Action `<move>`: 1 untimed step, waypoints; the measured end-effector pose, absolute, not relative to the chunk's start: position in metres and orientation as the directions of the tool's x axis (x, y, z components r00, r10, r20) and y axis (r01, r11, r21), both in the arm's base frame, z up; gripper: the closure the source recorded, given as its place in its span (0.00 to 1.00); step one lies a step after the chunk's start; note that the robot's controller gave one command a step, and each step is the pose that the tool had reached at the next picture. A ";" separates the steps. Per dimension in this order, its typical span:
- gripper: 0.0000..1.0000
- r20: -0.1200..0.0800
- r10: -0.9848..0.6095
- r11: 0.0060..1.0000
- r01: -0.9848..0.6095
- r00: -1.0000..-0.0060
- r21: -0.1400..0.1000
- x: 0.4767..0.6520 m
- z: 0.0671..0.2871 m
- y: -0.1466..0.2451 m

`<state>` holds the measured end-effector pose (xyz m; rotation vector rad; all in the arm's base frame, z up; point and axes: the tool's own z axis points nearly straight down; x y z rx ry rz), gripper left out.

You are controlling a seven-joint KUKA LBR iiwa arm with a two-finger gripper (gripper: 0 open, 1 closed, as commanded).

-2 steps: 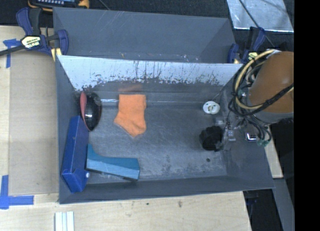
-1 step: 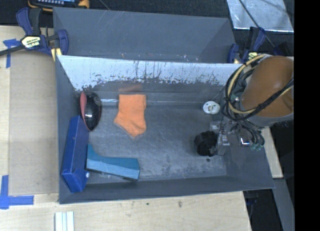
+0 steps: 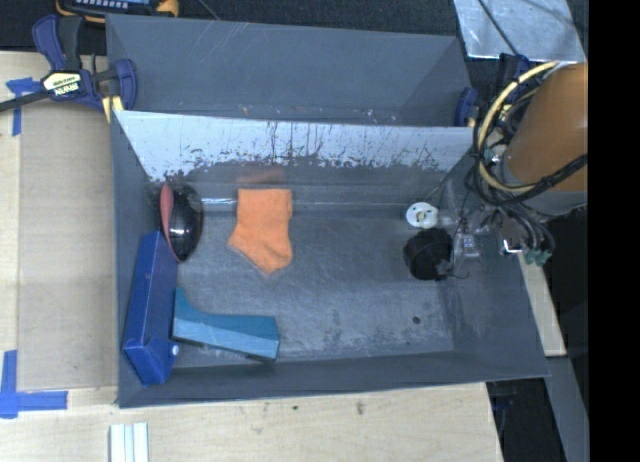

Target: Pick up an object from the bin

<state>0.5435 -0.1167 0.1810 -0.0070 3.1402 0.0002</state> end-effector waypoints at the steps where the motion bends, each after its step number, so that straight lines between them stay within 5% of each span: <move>1: 1.00 -0.014 0.004 1.000 0.004 -1.000 -0.003 0.548 0.152 -0.115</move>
Offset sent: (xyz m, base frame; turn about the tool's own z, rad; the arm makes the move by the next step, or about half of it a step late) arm -0.0246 0.0161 -0.0123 -0.0259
